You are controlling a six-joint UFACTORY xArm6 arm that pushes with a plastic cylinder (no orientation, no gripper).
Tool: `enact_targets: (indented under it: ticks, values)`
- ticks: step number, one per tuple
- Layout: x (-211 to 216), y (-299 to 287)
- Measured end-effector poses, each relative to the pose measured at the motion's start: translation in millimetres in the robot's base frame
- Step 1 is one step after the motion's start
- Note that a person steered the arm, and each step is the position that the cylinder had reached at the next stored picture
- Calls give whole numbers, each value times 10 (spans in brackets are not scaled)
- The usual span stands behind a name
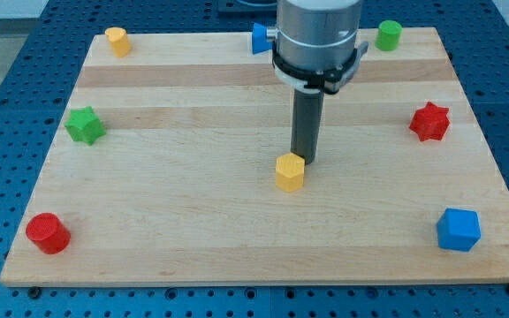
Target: Move the hexagon to the bottom center
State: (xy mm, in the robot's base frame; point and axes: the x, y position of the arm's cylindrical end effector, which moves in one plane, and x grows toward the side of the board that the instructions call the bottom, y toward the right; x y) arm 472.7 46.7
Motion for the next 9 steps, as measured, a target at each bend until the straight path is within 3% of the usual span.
enact_targets:
  ticks: [2,4,6,9]
  values:
    - [424,-7]
    - [350,-263]
    - [550,-616]
    - [670,-688]
